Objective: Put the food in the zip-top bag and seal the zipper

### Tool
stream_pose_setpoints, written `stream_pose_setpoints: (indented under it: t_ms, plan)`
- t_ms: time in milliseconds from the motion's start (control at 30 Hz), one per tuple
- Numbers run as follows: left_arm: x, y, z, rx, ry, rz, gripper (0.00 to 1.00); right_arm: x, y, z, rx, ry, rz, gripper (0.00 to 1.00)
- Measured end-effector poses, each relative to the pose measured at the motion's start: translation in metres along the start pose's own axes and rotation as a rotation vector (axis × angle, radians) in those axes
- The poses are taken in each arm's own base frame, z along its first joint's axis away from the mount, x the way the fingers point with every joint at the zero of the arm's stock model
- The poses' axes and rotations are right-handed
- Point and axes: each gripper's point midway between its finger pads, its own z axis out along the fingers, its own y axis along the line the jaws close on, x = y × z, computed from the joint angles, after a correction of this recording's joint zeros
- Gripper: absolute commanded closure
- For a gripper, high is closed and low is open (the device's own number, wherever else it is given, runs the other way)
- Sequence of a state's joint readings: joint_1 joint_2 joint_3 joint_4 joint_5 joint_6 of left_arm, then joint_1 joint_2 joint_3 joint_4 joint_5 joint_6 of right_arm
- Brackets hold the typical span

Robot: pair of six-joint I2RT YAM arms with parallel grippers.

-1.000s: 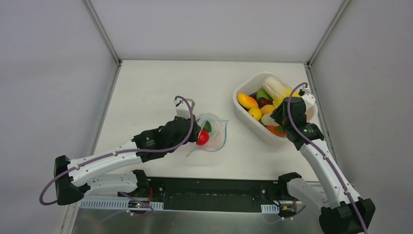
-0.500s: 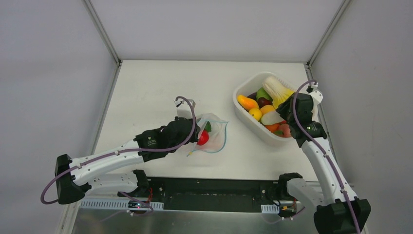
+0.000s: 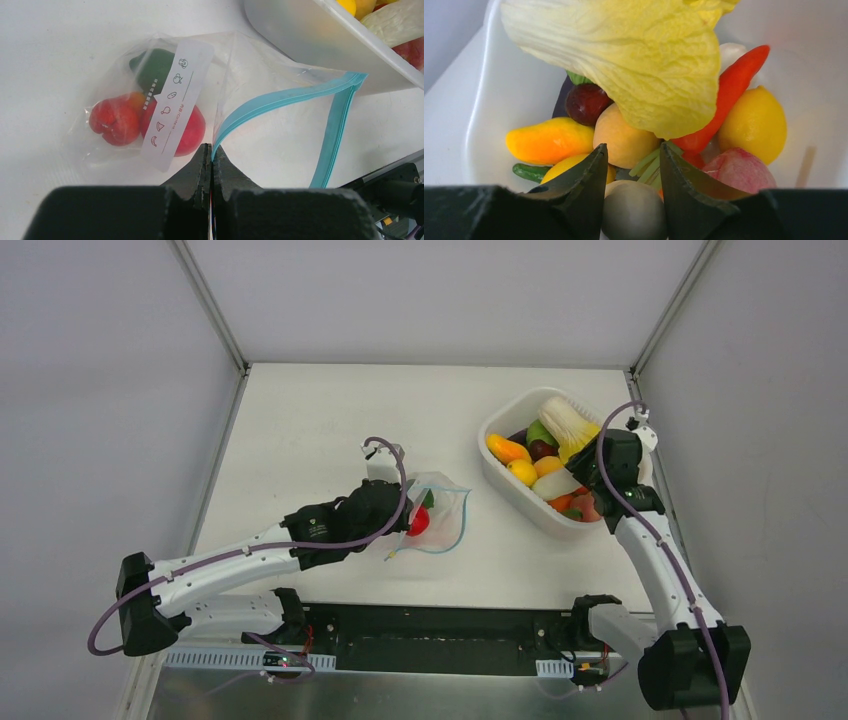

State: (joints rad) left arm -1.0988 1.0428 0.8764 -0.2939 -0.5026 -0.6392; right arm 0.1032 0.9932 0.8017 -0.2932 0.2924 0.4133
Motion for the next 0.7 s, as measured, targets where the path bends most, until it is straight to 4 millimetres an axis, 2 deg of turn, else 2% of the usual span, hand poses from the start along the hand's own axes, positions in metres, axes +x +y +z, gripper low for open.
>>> stream_pose_setpoints:
  t_ms: [200,267,367,467,567,700]
  plan:
    - [0.000,0.000,0.000,0.000,0.000,-0.001,1.00,0.035,0.005,0.010,-0.044,0.162,-0.059,0.48]
    - [0.000,0.000,0.000,0.000,0.000,-0.001,1.00,0.046,0.008,0.007,-0.075,0.221,-0.076,0.43]
    - [0.000,0.000,0.000,0.000,0.000,-0.001,1.00,0.063,0.012,0.001,-0.117,0.306,-0.089,0.29]
    - [0.000,0.000,0.000,-0.001,0.000,-0.002,1.00,0.077,0.012,-0.003,-0.137,0.380,-0.103,0.26]
    - [0.000,0.000,0.000,0.000,0.000,-0.002,1.00,0.086,0.011,-0.008,-0.144,0.430,-0.106,0.30]
    - [0.000,0.000,0.000,0.000,0.000,-0.004,1.00,0.088,0.009,-0.014,-0.148,0.444,-0.107,0.52]
